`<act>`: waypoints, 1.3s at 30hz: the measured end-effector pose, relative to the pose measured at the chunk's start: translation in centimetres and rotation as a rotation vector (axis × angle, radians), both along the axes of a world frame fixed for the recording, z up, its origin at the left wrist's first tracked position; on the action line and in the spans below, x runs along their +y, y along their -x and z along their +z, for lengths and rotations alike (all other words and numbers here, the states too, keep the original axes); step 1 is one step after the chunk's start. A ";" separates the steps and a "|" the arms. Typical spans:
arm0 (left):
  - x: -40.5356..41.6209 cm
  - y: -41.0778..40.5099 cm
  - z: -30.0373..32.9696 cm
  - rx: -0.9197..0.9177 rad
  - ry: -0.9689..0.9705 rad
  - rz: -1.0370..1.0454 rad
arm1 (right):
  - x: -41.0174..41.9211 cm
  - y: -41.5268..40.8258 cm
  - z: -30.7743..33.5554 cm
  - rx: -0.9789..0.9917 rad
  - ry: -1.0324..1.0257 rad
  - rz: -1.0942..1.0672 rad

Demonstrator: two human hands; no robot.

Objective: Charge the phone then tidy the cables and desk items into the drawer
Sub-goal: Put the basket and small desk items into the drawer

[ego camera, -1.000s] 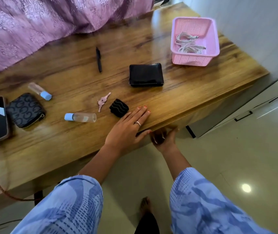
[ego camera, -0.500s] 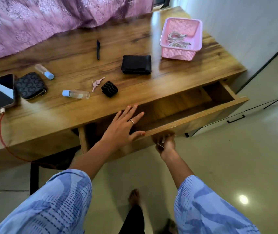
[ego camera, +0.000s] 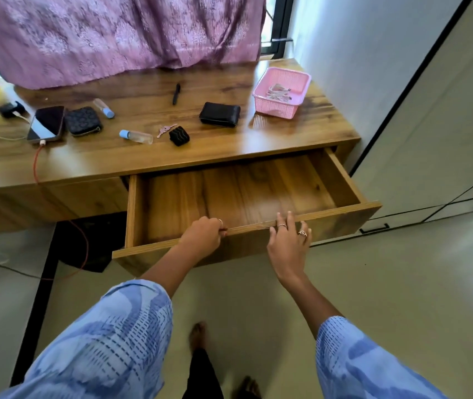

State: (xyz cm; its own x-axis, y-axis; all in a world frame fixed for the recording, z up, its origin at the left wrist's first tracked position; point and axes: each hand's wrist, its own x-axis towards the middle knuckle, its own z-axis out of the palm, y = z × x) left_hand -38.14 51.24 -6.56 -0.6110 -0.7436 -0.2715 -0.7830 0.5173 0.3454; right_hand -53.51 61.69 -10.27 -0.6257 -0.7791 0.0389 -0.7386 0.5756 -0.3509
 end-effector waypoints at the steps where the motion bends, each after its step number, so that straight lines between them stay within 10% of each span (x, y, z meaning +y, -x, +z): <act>1: 0.5 0.0 0.1 -0.014 -0.010 -0.003 | 0.6 0.4 0.4 0.059 -0.006 0.022; 21: -1.0 1.5 1.0 -0.208 -0.643 -0.120 | -4.8 4.0 3.4 -0.202 -0.431 0.340; 28: -9.1 4.5 2.0 0.041 0.023 -0.059 | -13.1 6.4 6.6 -0.172 -0.195 0.269; 39: -17.3 9.6 4.6 0.088 0.199 -0.071 | -22.2 14.1 8.8 -0.350 0.097 -0.055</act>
